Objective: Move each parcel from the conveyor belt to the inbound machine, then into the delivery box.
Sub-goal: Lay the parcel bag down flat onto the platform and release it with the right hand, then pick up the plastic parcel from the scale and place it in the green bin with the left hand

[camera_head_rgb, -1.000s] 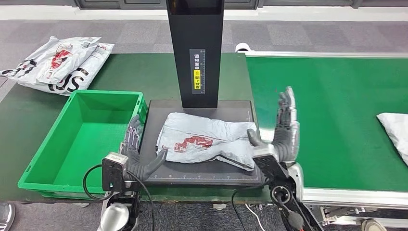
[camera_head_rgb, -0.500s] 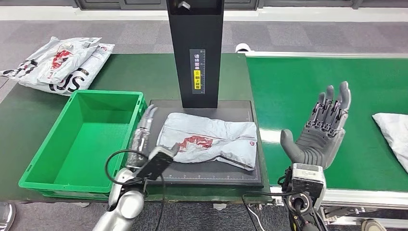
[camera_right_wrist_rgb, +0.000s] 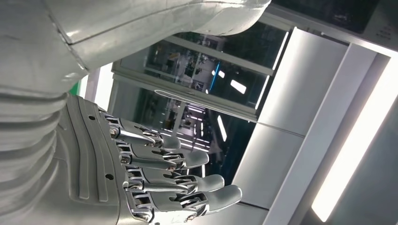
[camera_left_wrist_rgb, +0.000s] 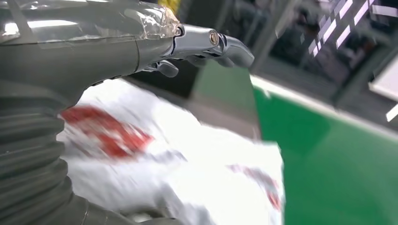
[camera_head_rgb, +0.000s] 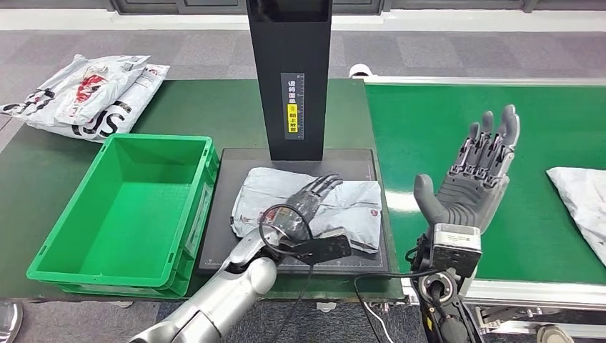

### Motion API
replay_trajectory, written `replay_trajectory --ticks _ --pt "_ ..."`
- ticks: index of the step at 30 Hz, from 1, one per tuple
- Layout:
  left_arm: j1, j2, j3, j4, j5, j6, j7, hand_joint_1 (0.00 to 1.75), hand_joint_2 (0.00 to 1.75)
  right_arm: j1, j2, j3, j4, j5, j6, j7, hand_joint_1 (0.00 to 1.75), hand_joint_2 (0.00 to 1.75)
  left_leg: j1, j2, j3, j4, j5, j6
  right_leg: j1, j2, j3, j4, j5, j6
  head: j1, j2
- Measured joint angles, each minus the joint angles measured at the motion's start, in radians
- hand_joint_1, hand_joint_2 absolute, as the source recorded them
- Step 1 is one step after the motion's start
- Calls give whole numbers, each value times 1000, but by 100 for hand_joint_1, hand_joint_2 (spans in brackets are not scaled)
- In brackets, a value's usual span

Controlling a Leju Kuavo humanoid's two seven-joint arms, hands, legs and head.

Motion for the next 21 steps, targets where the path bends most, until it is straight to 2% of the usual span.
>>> replay_trajectory --ticks 4,7,14,21 --pt "-52 -48 -24 110 37 -45 14 0 175 -11 14 2 9 -2 3 7 0 175 0 0 0 0 0 0 0 0 0 0 0 0 0 0" --pt "-74 -67 -46 161 70 -69 36 0 175 -15 22 3 11 0 4 11 0 175 0 0 0 0 0 0 0 0 0 0 0 0 0 0" --pt "-121 -74 -122 254 130 -88 130 0 175 -14 36 3 11 4 8 14 0 175 0 1 0 0 0 0 0 0 0 0 0 0 0 0" --pt "-142 -74 -166 304 140 -85 151 0 175 -14 46 3 11 4 9 16 0 175 0 1 0 0 0 0 0 0 0 0 0 0 0 0"
